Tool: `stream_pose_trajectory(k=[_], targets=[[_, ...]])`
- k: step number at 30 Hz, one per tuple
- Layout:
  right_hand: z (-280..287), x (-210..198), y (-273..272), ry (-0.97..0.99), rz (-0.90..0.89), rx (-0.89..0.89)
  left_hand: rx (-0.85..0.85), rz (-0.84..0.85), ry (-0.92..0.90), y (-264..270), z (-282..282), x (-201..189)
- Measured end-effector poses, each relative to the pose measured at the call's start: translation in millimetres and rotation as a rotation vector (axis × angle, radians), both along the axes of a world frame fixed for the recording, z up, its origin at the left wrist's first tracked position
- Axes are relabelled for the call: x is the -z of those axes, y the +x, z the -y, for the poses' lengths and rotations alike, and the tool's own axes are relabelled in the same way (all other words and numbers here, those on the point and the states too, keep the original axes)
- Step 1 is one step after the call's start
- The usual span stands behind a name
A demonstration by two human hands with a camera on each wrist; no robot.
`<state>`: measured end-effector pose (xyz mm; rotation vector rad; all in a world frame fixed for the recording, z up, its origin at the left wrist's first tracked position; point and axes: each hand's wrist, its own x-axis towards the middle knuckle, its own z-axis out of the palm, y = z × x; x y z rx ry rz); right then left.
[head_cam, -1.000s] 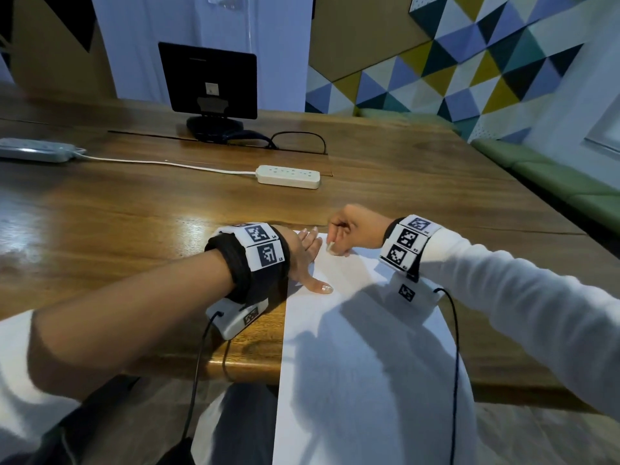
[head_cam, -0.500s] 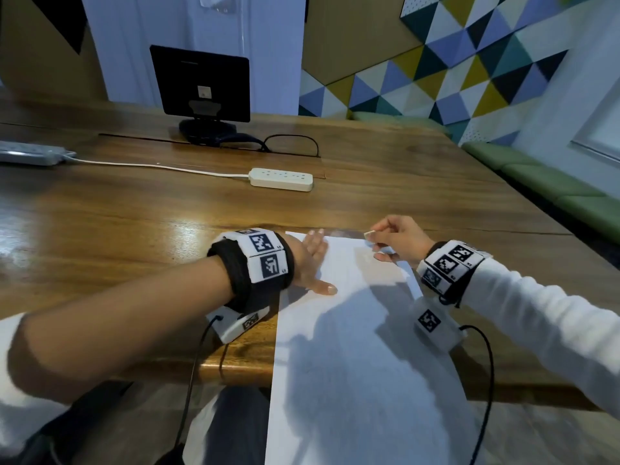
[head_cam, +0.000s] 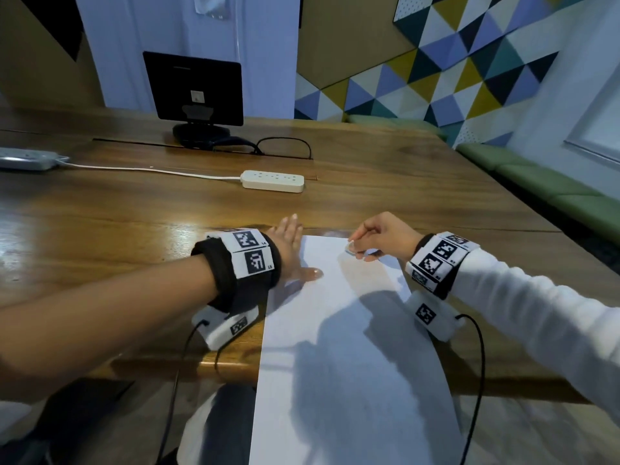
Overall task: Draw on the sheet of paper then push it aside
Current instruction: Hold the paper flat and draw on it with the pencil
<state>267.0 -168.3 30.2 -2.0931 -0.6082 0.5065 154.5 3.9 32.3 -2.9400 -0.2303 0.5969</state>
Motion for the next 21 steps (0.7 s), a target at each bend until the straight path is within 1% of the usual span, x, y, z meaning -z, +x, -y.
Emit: stream_pose_trajectory(k=[2, 4, 7, 9, 11, 12, 15, 16, 19, 21], targets=[[-10, -4, 1, -0.089, 0.128, -0.070, 0.102, -0.047, 0.005, 11, 3, 2], [-20, -4, 3, -0.174, 0.193, -0.118, 0.170, -0.128, 0.006, 16, 10, 3], [-27, -1, 4, -0.216, 0.222, -0.140, 0.200, -0.185, 0.019, 20, 12, 5], [-26, -3, 1, -0.291, 0.201, -0.278, 0.199, -0.197, 0.040, 21, 11, 7], [-24, -6, -2, -0.324, 0.130, -0.428, 0.204, -0.193, 0.055, 21, 11, 7], [-25, -7, 0, -0.335, 0.141, -0.448, 0.205, -0.196, 0.062, 22, 10, 7], [-30, -8, 5, -0.331, 0.259, -0.395, 0.210, -0.209, 0.080, 24, 12, 7], [-31, -7, 3, -0.334, 0.263, -0.401, 0.212, -0.210, 0.093, 24, 13, 7], [-30, -8, -3, -0.340, 0.149, -0.509, 0.216, -0.190, 0.109, 22, 16, 6], [-31, -10, 1, -0.344, 0.157, -0.494, 0.222, -0.185, 0.100, 21, 16, 7]])
